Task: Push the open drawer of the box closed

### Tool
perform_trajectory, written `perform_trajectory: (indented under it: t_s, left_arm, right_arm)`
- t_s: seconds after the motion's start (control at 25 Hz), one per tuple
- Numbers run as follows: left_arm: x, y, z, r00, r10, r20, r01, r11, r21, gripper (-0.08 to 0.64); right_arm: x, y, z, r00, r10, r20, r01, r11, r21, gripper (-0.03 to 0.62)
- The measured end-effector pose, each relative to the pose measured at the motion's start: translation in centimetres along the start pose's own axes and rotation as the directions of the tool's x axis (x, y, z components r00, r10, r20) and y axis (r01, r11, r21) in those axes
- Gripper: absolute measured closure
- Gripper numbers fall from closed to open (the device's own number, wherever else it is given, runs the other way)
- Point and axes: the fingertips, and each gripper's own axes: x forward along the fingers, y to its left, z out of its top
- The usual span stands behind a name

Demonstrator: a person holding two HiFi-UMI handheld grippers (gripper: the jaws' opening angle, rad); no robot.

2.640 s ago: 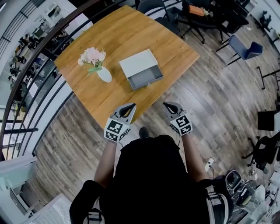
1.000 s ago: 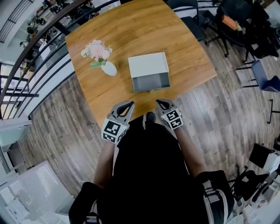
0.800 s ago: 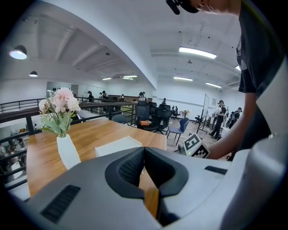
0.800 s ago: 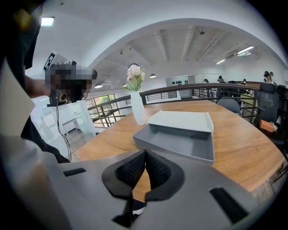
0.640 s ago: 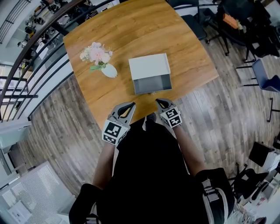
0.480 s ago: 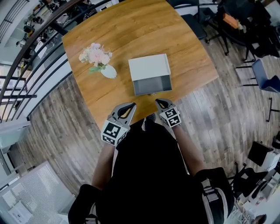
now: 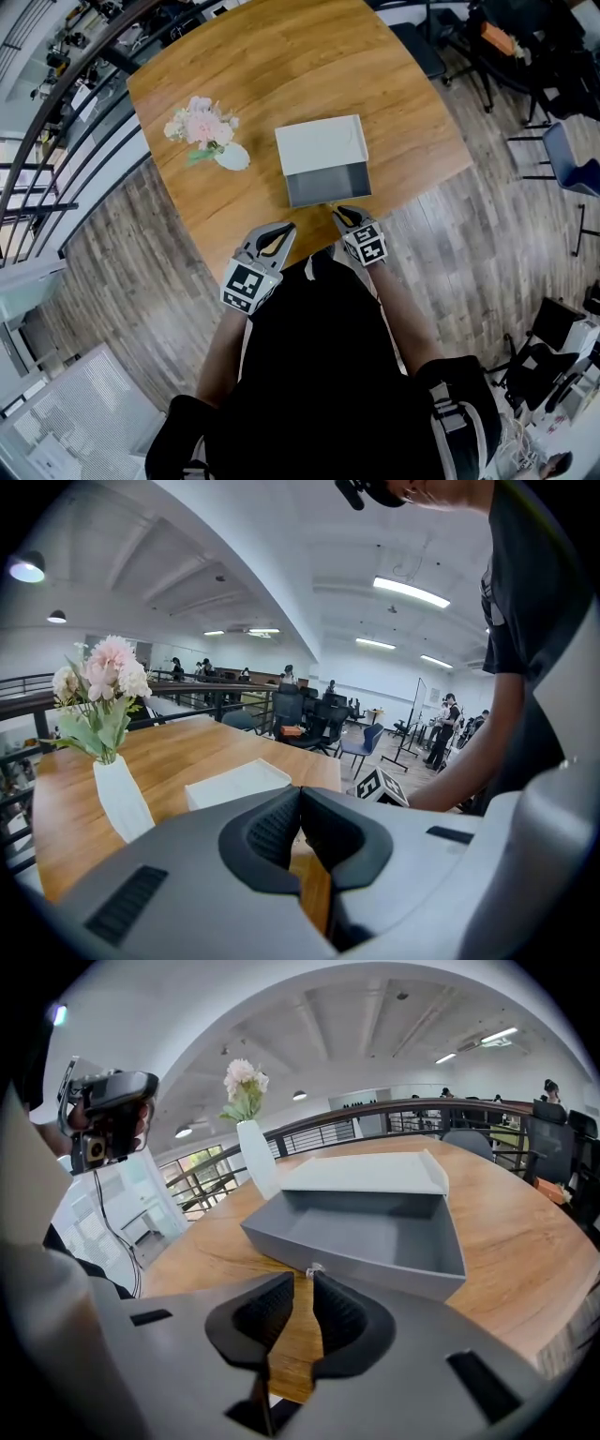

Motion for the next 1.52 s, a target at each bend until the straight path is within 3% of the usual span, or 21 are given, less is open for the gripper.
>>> perform_trajectory:
  t_s: [0.2,0.68,1.52]
  left_arm:
    - [0.2,0.3,-0.1,1.0,-0.002,-0.021,0.002,1.0,-0.003,0.537]
    - [-0.1,1.0,-0.4,0.999,-0.001,-0.036,0.001,1.0,-0.004,0.537]
    - [-0.2,1.1,-0.5,1.0,0.005,-0.03,-0.006,1.0,-0.011,0.537]
  right_arm:
    - [1.2,-0.4,-0.3,0.999,-0.004,-0.038,0.005,0.999,0.039,0.491]
    - [2.8,-1.2,-0.5,0.998,-0.043,-0.053,0.048,0.995,0.088,0.509]
    - [2.3,-1.0,0.3,0.998,-0.056,-0.013,0.056,0.997,0.06,0.511]
